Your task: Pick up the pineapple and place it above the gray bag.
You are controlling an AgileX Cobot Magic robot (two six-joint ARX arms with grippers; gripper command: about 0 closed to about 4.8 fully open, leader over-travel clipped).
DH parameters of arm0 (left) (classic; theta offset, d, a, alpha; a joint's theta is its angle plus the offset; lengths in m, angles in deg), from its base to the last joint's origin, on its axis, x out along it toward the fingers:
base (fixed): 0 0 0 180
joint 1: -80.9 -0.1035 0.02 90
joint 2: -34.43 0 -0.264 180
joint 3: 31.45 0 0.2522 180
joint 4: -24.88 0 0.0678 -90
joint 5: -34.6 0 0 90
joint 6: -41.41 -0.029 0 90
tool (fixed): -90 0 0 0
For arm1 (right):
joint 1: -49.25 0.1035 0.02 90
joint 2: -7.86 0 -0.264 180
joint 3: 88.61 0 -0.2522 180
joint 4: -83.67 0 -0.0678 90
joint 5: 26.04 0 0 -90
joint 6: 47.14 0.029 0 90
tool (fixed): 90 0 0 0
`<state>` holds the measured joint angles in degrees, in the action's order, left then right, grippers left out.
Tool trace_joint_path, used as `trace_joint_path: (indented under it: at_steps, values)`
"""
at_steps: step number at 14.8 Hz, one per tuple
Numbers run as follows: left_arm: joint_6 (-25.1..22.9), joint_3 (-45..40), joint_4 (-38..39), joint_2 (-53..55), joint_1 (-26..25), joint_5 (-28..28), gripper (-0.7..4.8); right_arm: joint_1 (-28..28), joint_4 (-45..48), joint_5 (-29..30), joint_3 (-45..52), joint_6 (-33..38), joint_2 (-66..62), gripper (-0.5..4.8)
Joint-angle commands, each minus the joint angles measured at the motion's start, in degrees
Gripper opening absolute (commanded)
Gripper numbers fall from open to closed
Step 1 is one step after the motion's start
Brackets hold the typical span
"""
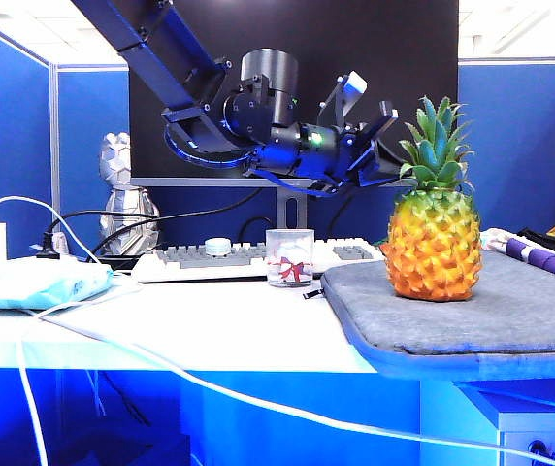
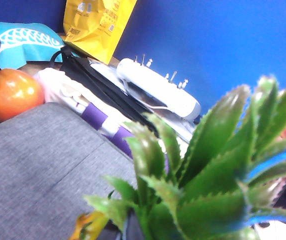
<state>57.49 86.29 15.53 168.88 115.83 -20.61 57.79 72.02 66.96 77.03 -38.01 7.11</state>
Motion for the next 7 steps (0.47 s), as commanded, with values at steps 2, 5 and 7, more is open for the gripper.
trace_joint_path:
  at_steps: [2, 5, 7]
  values:
    - [-1.99, -0.33, 4.66, 0.39, -0.15, 0.59, -0.05, 0.07, 1.57, -0.11, 0.52, -0.15, -0.02, 2.53]
    - [-1.95, -0.33, 4.63, 0.37, -0.24, 0.61, -0.01, 0.07, 1.57, -0.13, 0.52, -0.17, -0.02, 2.53]
    - [-1.95, -0.33, 4.61, 0.37, -0.24, 0.61, 1.32, 0.07, 1.57, -0.13, 0.52, -0.17, -0.02, 2.53]
